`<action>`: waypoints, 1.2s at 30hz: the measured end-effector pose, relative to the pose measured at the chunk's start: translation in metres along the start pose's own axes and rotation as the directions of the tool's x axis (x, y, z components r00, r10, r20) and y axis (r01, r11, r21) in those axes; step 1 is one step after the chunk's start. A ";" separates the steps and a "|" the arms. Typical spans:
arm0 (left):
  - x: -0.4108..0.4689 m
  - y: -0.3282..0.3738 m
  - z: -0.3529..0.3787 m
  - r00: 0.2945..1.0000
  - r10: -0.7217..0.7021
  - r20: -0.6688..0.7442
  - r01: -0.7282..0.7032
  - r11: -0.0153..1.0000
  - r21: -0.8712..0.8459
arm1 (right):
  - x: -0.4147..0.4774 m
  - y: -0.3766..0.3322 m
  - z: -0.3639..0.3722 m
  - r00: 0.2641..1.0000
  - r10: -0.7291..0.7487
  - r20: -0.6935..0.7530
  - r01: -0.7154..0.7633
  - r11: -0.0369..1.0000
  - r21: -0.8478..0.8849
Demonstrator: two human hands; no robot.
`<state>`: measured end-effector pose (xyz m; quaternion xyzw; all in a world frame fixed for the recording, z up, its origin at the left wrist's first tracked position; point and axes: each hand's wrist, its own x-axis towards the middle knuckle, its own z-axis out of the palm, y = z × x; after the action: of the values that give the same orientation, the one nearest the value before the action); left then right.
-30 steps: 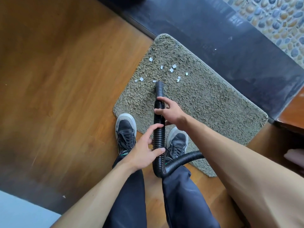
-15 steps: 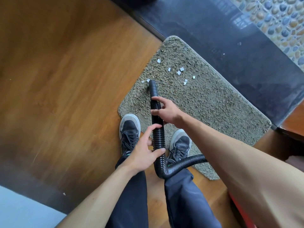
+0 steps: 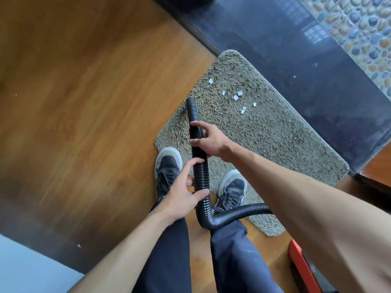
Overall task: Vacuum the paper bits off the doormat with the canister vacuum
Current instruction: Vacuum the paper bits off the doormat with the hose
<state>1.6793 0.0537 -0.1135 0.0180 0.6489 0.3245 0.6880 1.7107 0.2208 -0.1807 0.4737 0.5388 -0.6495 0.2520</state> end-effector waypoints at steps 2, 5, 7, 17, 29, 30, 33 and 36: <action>0.005 0.006 -0.002 1.000 0.007 0.024 -0.007 1.000 0.014 | 0.002 0.000 -0.006 0.999 -0.006 -0.038 0.006 1.000 0.008; 0.015 0.021 -0.002 0.997 0.007 0.076 -0.009 0.999 0.039 | 0.003 0.001 -0.021 0.998 0.017 -0.061 -0.014 0.999 0.043; 0.021 0.032 -0.001 0.994 -0.002 0.105 -0.003 0.999 0.041 | 0.003 0.000 -0.032 0.996 0.016 -0.084 -0.012 0.999 0.048; 0.038 0.052 0.001 0.993 -0.006 0.121 0.000 0.999 0.050 | 0.016 -0.011 -0.050 0.991 0.003 -0.132 0.005 0.998 0.056; 0.037 0.046 0.019 0.984 -0.028 0.175 0.007 0.992 0.125 | 0.000 0.018 -0.057 0.982 0.070 -0.174 -0.045 0.989 0.144; 0.037 0.045 0.021 0.984 -0.030 0.174 0.006 0.990 0.139 | -0.001 0.021 -0.057 0.982 0.070 -0.178 -0.042 0.987 0.154; 0.036 0.042 0.022 0.984 -0.016 0.178 -0.013 0.987 0.158 | -0.004 0.027 -0.057 0.978 0.073 -0.195 -0.040 0.985 0.169; 0.035 0.040 0.021 0.985 0.008 0.170 -0.031 0.991 0.130 | -0.003 0.026 -0.054 0.979 0.058 -0.195 -0.024 0.985 0.171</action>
<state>1.6797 0.1106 -0.1230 0.0976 0.6079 0.2848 0.7348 1.7524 0.2636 -0.1888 0.5669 0.4949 -0.6364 0.1695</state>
